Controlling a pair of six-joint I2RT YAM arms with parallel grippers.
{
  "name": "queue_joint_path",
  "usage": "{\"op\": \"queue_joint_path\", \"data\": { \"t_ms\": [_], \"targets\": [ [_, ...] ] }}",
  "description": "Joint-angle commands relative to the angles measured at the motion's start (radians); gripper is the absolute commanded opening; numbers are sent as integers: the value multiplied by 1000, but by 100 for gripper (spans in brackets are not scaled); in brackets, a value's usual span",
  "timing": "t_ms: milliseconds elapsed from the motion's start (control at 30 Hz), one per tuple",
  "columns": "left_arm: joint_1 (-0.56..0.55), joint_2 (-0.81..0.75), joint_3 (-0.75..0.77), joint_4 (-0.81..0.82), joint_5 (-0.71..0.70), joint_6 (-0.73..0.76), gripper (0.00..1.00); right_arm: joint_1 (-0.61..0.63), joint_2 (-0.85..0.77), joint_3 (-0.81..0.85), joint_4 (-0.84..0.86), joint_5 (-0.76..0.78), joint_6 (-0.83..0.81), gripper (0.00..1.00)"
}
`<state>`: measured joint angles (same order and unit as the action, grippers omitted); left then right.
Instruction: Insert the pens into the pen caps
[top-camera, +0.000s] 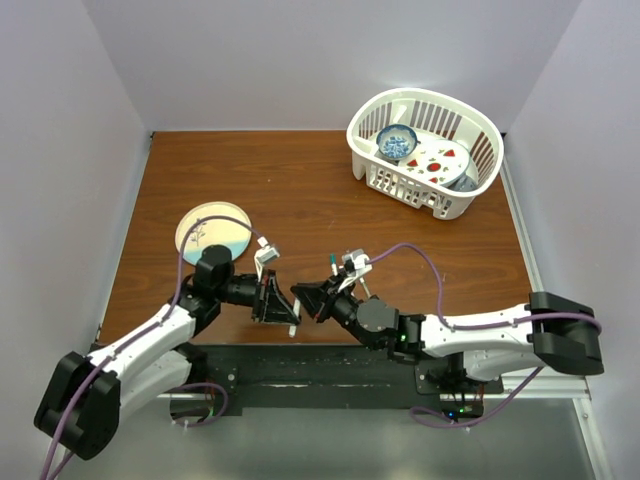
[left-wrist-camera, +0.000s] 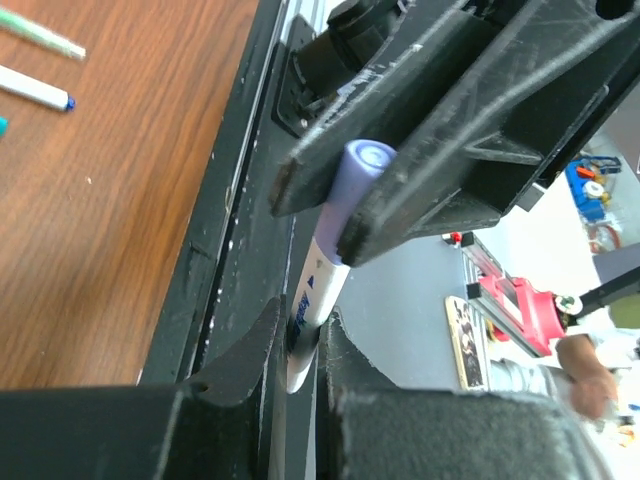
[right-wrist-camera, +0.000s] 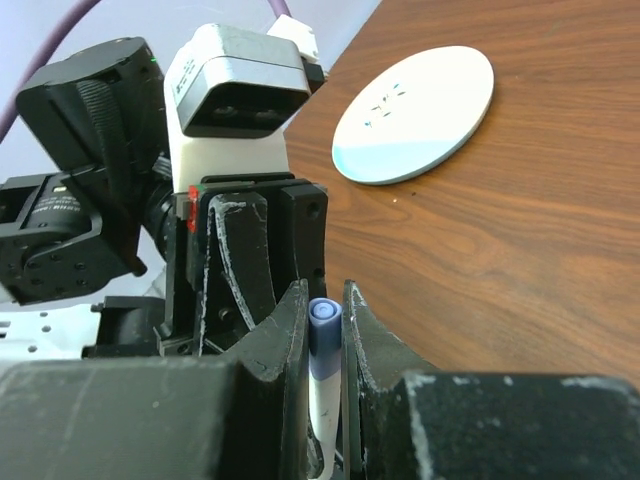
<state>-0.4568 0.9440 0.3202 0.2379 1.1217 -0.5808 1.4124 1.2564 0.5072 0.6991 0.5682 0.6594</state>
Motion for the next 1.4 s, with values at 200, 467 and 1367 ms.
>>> {"op": "queue_joint_path", "data": {
  "t_ms": [200, 467, 1367],
  "targets": [
    [119, -134, 102, 321, -456, -93, 0, 172, -148, 122, -469, -90, -58, 10],
    [119, -188, 83, 232, -442, -82, 0, 146, -278, 286, -556, 98, -224, 79],
    [-243, 373, 26, 265, -999, -433, 14, 148, -528, 183, -971, 285, 65, 99]
  ]
}}
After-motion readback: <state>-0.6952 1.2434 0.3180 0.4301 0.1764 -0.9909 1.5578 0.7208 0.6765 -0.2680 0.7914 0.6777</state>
